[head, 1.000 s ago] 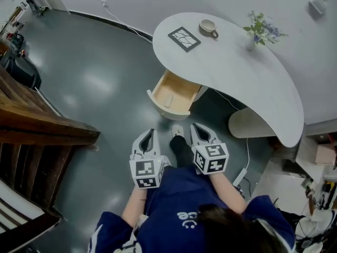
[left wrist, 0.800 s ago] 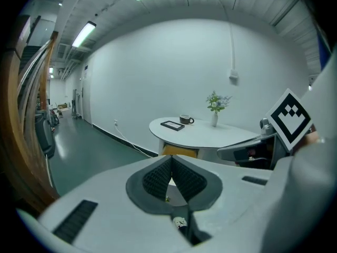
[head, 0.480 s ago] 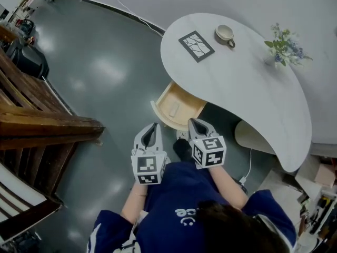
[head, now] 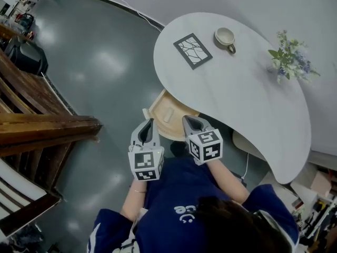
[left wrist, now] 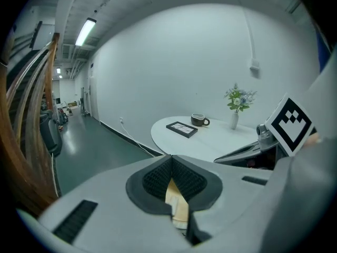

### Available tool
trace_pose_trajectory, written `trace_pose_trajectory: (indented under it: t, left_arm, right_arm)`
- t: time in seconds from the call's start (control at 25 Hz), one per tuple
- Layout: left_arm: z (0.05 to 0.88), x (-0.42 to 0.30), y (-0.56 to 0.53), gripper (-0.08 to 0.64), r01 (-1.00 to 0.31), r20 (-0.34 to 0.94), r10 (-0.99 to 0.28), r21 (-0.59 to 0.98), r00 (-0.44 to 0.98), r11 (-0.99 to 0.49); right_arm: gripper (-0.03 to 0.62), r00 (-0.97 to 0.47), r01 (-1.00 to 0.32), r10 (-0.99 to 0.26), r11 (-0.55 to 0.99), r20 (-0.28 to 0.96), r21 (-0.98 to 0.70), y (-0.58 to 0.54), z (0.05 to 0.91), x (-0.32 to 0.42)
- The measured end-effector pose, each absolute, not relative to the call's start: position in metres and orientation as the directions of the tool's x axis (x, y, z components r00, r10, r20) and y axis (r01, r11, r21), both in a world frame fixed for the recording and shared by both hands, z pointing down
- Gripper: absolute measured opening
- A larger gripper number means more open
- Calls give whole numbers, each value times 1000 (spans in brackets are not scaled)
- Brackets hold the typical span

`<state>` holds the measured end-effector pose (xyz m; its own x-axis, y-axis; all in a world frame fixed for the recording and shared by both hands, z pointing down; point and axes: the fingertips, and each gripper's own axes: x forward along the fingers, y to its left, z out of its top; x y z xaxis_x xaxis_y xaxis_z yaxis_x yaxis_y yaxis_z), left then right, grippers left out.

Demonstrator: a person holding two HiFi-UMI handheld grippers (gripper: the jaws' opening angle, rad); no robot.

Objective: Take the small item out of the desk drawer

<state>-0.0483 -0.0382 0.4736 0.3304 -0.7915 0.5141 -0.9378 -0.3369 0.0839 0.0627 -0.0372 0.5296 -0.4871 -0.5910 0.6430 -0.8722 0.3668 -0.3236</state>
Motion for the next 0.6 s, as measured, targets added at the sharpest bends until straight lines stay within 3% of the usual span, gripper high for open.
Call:
trace_pose_trajectory:
  t: [0.6]
  left_arm:
    - [477, -46, -78, 3, -923, 528, -768, 93, 363, -372]
  right_arm:
    - [9, -460, -886, -565, 343, 685, -313, -66, 533, 60]
